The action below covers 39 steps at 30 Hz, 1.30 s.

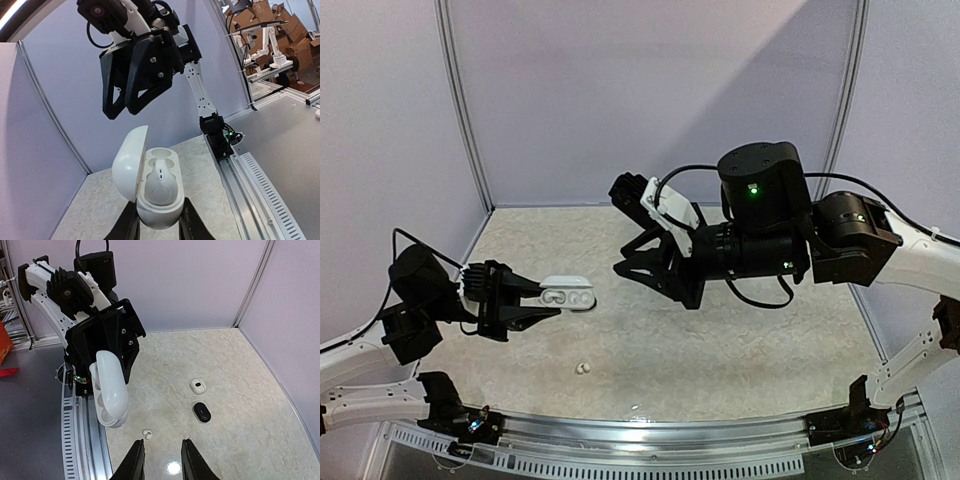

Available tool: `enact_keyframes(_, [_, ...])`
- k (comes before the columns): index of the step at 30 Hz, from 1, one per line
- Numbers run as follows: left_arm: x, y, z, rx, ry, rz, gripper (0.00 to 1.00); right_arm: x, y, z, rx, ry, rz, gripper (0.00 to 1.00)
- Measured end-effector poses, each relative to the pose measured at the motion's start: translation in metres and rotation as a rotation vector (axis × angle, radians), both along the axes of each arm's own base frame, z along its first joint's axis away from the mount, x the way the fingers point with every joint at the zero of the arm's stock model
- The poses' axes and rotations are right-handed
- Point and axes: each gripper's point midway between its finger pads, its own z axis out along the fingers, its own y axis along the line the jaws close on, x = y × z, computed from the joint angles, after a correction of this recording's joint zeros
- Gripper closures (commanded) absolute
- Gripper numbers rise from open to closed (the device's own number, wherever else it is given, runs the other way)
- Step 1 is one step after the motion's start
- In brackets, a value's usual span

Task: Insert the wireless bluetooth earbuds into the charging case
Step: Insert the right earbud into the left side groove of the charging case.

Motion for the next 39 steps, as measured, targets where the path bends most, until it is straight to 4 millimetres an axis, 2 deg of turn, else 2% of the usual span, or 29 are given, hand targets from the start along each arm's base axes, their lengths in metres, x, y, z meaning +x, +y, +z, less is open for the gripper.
enact_keyframes(4, [0.001,0.000,-0.002,0.006,0.045,0.000,1.00,-0.002,0.001,0.007,0.011,-0.004,0.012,0.77])
enact_keyframes(11, [0.021,-0.003,-0.009,0.012,0.202,0.055,1.00,-0.015,0.015,0.065,0.106,-0.042,0.072,0.78])
enact_keyframes(14, [0.028,-0.003,-0.009,0.006,0.236,0.083,1.00,-0.020,0.026,0.075,0.122,-0.042,0.098,0.78])
enact_keyframes(19, [0.037,-0.001,-0.005,-0.031,0.357,0.123,1.00,-0.027,0.038,0.052,0.066,0.000,0.142,0.78])
enact_keyframes(24, [0.038,0.000,-0.003,-0.051,0.476,0.113,1.00,-0.032,0.047,0.028,0.011,0.053,0.168,0.78])
enact_keyframes(31, [0.036,0.000,-0.002,-0.059,0.520,0.099,1.00,-0.031,0.066,-0.010,-0.068,0.092,0.178,0.81])
enact_keyframes(34, [0.034,0.001,0.000,-0.061,0.518,0.092,1.00,-0.028,0.068,-0.018,-0.087,0.098,0.174,0.82])
enact_keyframes(39, [0.032,0.000,-0.001,-0.053,0.511,0.078,1.00,-0.019,0.066,-0.018,-0.087,0.098,0.155,0.82])
